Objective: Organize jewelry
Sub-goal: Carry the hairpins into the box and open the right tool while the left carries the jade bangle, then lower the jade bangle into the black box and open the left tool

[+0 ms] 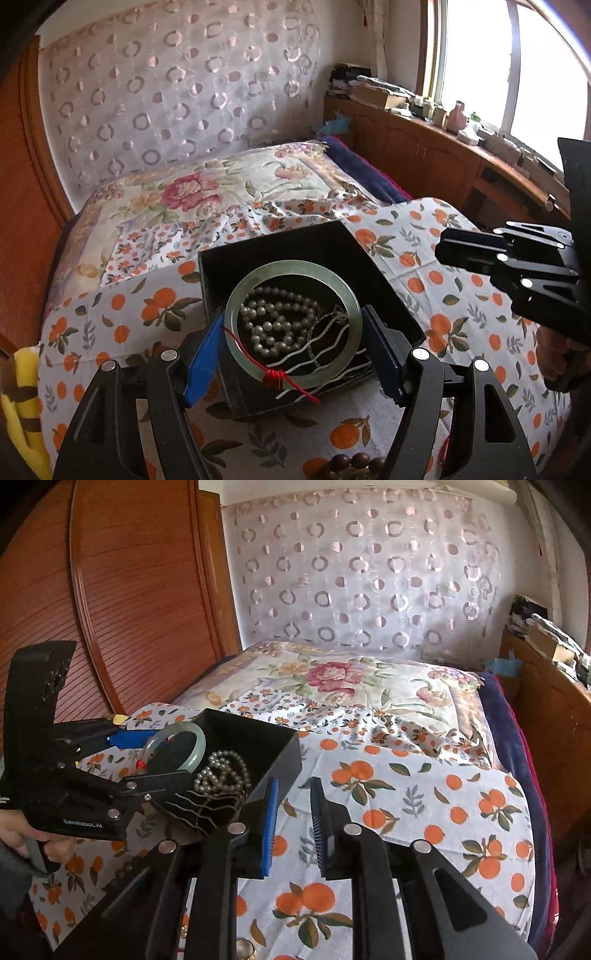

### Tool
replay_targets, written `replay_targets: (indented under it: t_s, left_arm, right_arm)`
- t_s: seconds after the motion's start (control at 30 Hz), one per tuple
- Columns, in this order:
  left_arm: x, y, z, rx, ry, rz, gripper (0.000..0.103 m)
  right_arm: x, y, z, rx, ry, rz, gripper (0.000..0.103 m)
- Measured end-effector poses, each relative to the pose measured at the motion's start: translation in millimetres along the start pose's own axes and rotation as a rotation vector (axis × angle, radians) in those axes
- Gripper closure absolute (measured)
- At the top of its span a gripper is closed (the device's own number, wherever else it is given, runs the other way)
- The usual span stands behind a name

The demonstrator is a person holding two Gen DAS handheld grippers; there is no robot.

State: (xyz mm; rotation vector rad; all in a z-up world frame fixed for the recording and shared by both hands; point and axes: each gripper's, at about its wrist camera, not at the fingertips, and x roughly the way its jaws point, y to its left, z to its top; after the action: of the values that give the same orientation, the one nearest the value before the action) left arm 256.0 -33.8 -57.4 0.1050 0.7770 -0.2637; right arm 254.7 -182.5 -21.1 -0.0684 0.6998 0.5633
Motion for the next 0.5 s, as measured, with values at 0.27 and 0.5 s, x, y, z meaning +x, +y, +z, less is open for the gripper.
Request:
replay_targets:
  t_s: [0.27,0.5]
  left_arm:
    - [1.5,1.6,-6.1,-0.019,0.019,-0.010,0.033]
    - [-10.7,2.5,-10.2,-0.030,-0.008,-0.008,0.027]
  right_arm:
    - [-2.4,-0.8,-5.9,0.002,0.001,-0.005,0.083]
    - [-12.7,-0.2,-14.2,0.004,0.007,-0.010,0.083]
